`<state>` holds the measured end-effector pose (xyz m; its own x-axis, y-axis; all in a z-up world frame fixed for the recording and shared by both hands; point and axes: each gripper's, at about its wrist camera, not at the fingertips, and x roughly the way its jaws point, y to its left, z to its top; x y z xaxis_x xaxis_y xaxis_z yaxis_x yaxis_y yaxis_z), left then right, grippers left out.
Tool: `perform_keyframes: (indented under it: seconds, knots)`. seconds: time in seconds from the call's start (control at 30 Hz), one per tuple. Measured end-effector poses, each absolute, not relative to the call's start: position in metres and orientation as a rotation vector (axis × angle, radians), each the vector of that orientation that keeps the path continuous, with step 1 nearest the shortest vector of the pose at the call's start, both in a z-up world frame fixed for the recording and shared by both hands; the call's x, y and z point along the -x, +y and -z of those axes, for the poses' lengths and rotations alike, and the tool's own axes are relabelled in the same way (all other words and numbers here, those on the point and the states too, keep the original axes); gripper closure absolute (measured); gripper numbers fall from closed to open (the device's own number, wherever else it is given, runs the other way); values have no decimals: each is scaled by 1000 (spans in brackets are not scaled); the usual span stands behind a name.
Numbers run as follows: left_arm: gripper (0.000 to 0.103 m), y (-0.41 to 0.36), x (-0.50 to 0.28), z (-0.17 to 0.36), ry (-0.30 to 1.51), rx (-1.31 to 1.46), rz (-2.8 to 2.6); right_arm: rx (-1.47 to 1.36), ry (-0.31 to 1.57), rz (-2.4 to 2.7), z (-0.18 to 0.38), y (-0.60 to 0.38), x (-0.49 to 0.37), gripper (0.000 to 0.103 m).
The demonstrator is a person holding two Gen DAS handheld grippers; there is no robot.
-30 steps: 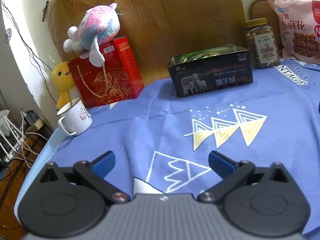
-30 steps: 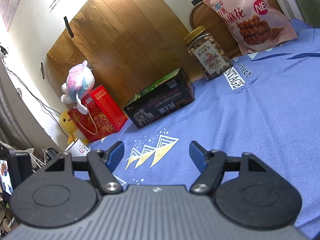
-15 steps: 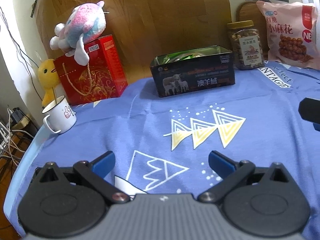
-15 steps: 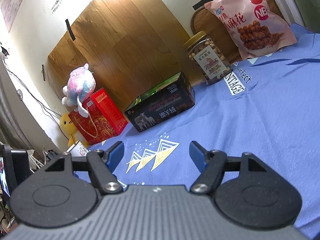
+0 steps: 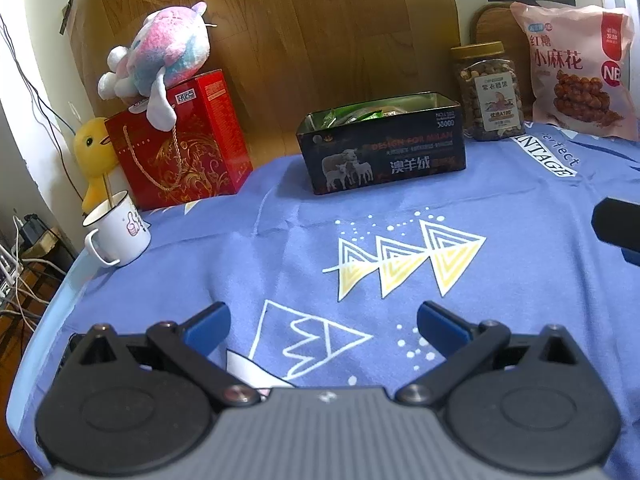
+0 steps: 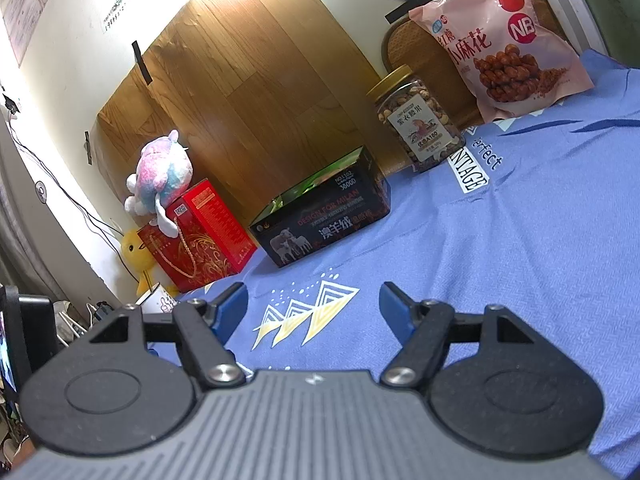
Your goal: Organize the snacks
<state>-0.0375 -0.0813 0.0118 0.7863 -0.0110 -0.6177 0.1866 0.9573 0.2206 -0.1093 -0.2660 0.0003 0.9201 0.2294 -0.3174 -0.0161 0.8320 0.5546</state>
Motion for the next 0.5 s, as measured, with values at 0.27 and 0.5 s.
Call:
perform_keyframes:
  seconds: [0.27, 0.5]
  knots:
    - [0, -83, 37, -12, 667, -278, 103, -578, 384, -134, 1, -266, 110, 27]
    - [0, -83, 35, -9, 700, -256, 115, -579, 387, -135, 1, -268, 109, 27]
